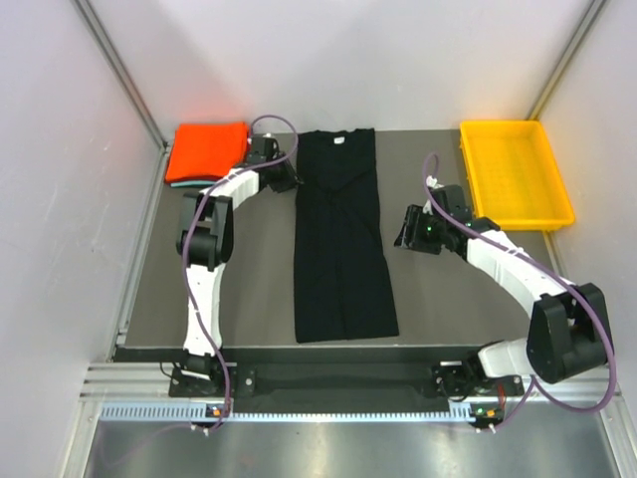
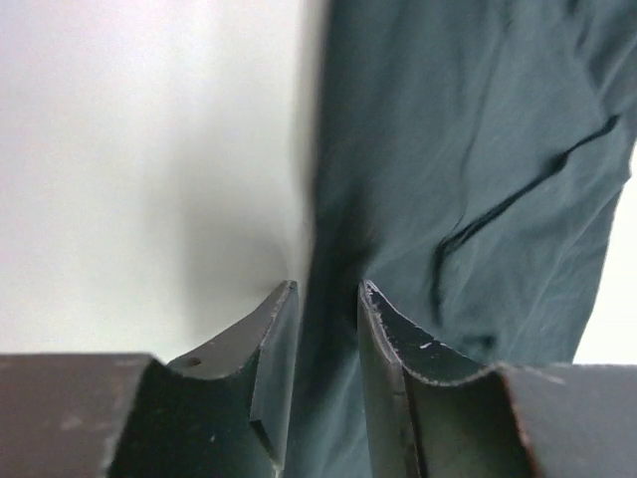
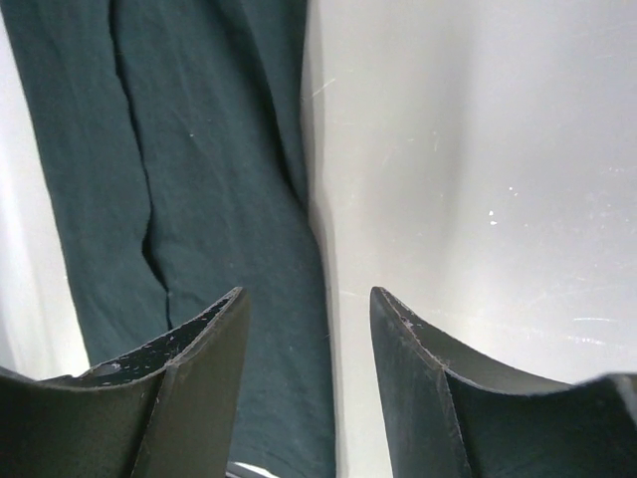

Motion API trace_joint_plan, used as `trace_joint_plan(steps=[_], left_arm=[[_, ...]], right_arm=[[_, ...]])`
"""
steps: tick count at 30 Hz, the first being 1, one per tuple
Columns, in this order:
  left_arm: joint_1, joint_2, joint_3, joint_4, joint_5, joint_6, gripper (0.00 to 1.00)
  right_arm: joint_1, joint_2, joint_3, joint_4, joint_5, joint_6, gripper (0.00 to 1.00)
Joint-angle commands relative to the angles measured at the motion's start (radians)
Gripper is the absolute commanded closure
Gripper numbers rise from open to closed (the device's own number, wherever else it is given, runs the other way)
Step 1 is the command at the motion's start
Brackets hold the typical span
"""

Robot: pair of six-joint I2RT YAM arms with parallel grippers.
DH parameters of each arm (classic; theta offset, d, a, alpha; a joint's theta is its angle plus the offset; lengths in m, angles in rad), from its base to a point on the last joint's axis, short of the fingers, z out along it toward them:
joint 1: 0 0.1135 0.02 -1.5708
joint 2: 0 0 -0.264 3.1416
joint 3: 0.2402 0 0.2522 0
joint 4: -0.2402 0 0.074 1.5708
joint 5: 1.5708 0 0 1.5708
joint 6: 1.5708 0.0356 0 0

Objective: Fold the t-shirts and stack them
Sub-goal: Fold the tshirt

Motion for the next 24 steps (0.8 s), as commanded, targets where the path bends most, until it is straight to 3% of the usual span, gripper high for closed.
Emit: trace_joint_plan(steps=[1,6,11,14,17,24], left_arm=[[0.018,-0.166,-0.073,-0.06,-0.029,0.047,0.64],[-0.021,-0.409,-0.21,-0.197,-0.067,0.087,0.65],[-0.143,-0.617,-0.469,-0.243,-0.056,0.076,0.69],[-0.272,-0.743,-0.641,-0.197,-0.043,0.019,0.71],[-0.468,-0.841,-0.788,-0.187,-0.109,-0.058,0.72],[-0.64,-0.921,-1.031,-0.028,-0.129,-0.234,0.76]], right_arm=[[0.015,-0.009,-0.027,0.007,0.012,0.008,0.48],[0.018,-0.062,-0.097,-0.03,0.001,0.031,0.5],[0.02,-0.119,-0.142,-0.042,0.002,0.06,0.51],[0.023,-0.159,-0.197,-0.035,0.004,0.087,0.52],[0.035,-0.21,-0.251,-0.013,-0.001,0.126,0.53],[0.084,-0.256,-0.303,-0.012,0.016,0.159,0.53]])
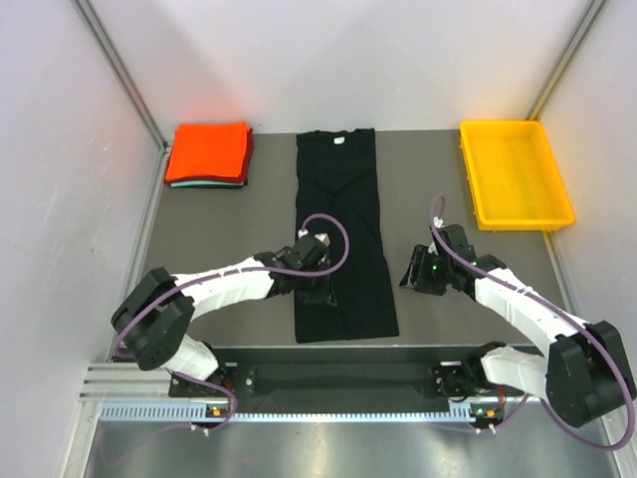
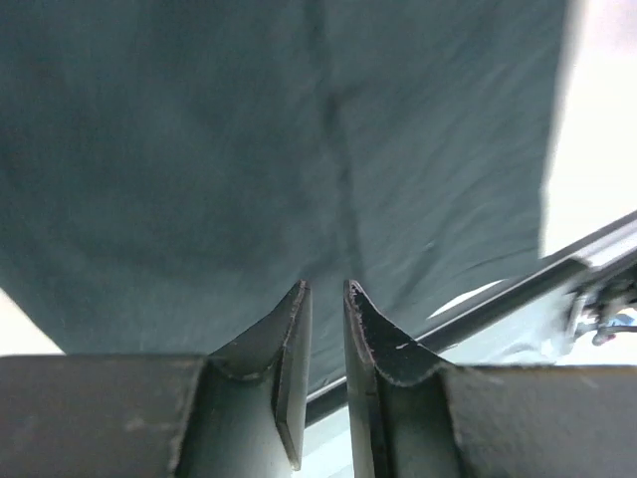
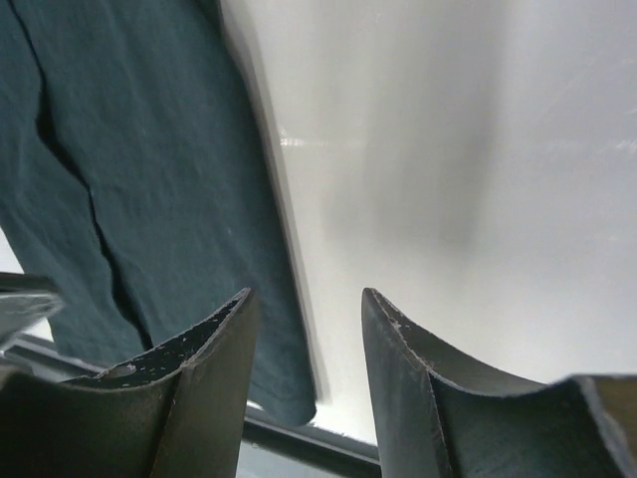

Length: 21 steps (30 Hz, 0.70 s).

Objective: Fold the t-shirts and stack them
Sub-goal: Fold the tshirt

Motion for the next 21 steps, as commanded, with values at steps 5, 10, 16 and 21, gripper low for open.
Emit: trace_joint_plan(steps=[5,10,16,21], left_arm=[[-0.087,0.009,-0.074,0.146,-0.041,-0.119,0.73],[-0.15,0.009,-0.062,0.166,-0.108,-0.14,0.71],[-0.168,0.034,-0.048,0.166,-0.139,-0.166,0.71],[-0.176,0.084,-0.029,0.183,-0.167,-0.181,0.71]], right_arm=[[0.077,-0.031,-0.036,0.064,0.023,0.07,0.54],[0.112,-0.022,-0.022,0.064,0.045,0.077,0.55],[0.136,-0.037,-0.042,0.082,0.058,0.097,0.54],[0.143,-0.033,-0.033,0.075,0.063,0.087,0.55]])
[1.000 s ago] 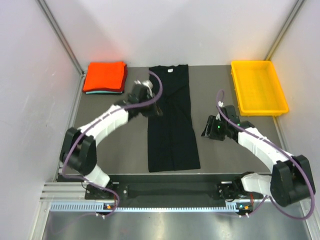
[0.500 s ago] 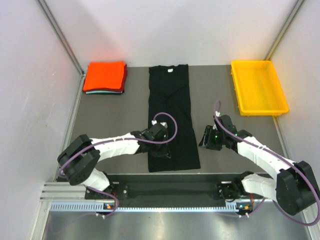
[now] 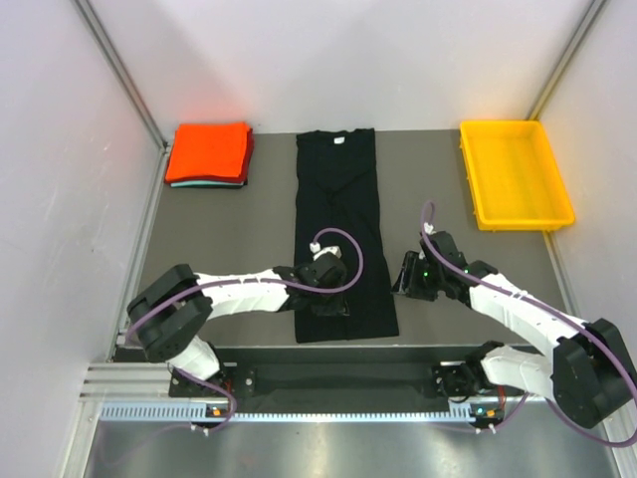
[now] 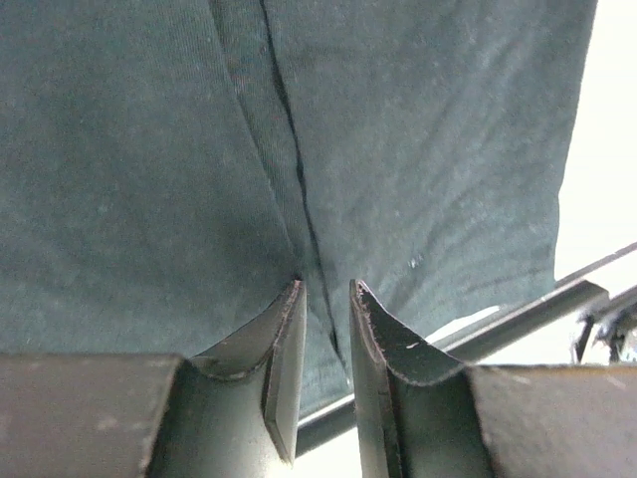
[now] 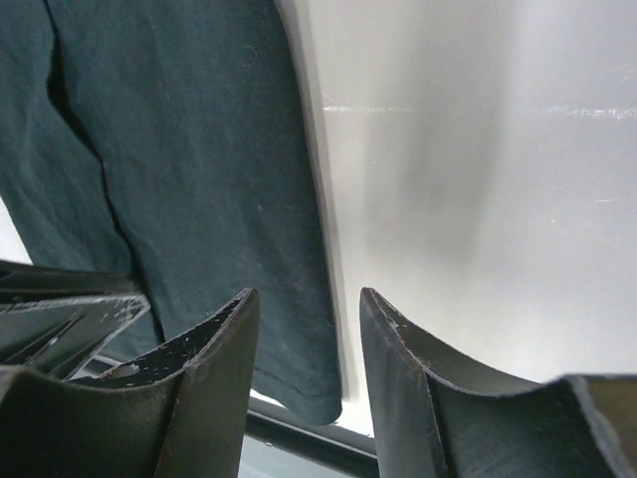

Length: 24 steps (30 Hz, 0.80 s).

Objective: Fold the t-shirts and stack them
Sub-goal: Fold the tshirt

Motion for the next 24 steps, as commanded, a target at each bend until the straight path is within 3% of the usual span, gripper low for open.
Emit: trace_joint_plan(steps=[1,10,11,14,20,24], left_arm=[[-0.012,0.033,0.039,0.06,-0.036,-0.022,0.7],[-0.033,0.09,0.056,0.058,-0.045,-0.035,0.74],[-0.036,0.097,0.062,0.049,-0.048,-0.035,0.76],[-0.047,0.094,0.082,-0.028,-0.082,-0.048,1.0],[-0.093,0.01,0.104,-0.152,-0.173,-0.074,1.0],[-0.098,-0.004,0.078,-0.152,-0.18,-0.092,1.0]], right_arm=[[0.019,-0.016,0.013,0.023,0.027,0.002,0.54],[0.017,-0.028,-0.003,0.019,0.044,-0.006,0.55],[0.017,-0.03,-0.004,0.02,0.046,-0.006,0.55],[0.017,-0.028,-0.007,0.019,0.047,-0.007,0.54],[0.017,-0.018,0.002,0.02,0.053,-0.009,0.55],[0.017,-0.008,0.004,0.027,0.053,-0.009,0.55]])
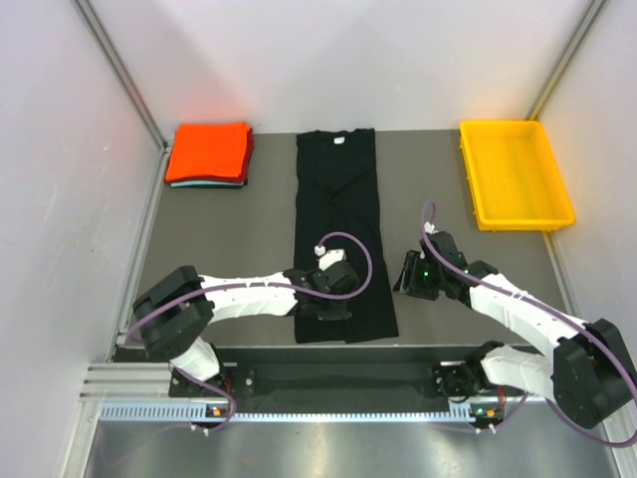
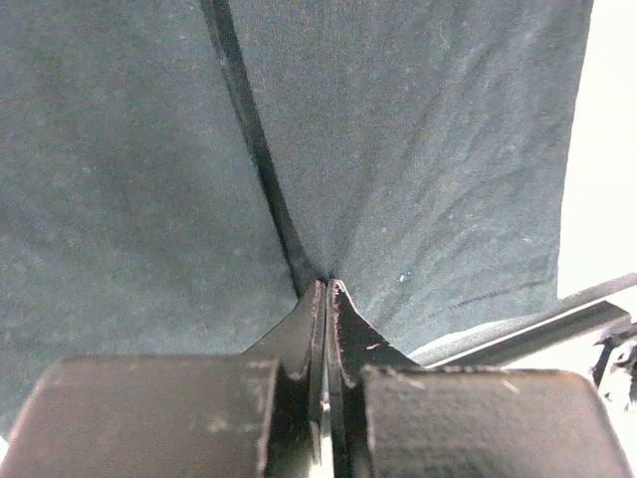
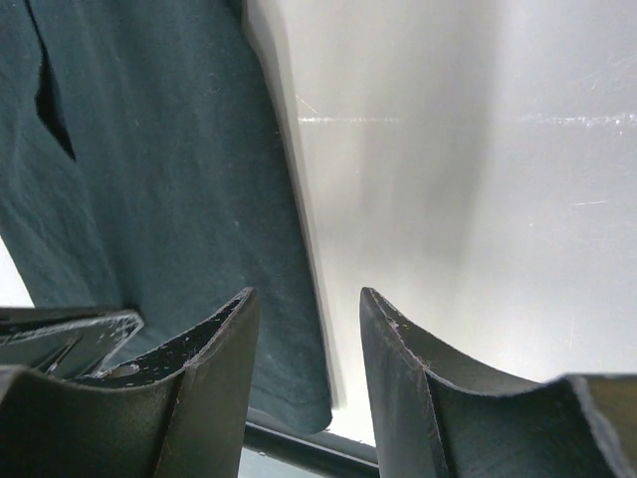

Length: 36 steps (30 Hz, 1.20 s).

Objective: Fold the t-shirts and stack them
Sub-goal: Fold the tshirt

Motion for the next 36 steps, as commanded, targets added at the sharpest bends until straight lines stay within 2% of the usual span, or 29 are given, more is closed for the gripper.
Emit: trace_joint_plan(steps=[1,14,17,18,22,28,33,36], left_arm=[[-0.009,-0.039,-0.002,-0.049,-0.039,-0.027,1.0],[-0.016,-0.007,0.002,-0.092,-0.059,-0.036,1.0],[-0.018,-0.01,0.03,-0.137,-0.061,-0.033,0.89],[-0.018,-0.016,0.036,-0.147,-0.059,-0.035,0.81],[-0.019,-0.12,0.042,-0.162,-0.012,-0.012,0.71],[-0.016,-0.228,0.027,-0.263,-0.055,0.036,0.7],[-0.018,-0.242,-0.031,-0.121,0.08,0.048,0.69],[-0.016,-0.236,-0.033,-0.176,0.006,0.027,0.69]], right_arm=[[0.016,-0.005,0.007,0.031,0.016,-0.006,0.55],[0.019,-0.002,0.007,0.027,0.009,-0.003,0.55],[0.03,-0.01,-0.009,0.031,-0.007,0.005,0.54],[0.032,-0.01,-0.021,0.033,-0.02,0.006,0.54],[0.061,-0.033,-0.059,0.031,-0.06,0.032,0.54],[0.127,-0.094,-0.124,0.028,-0.057,0.093,0.55],[0.191,-0.092,-0.162,0.077,-0.05,0.158,0.55],[0.257,-0.091,-0.179,0.093,-0.006,0.233,0.57]])
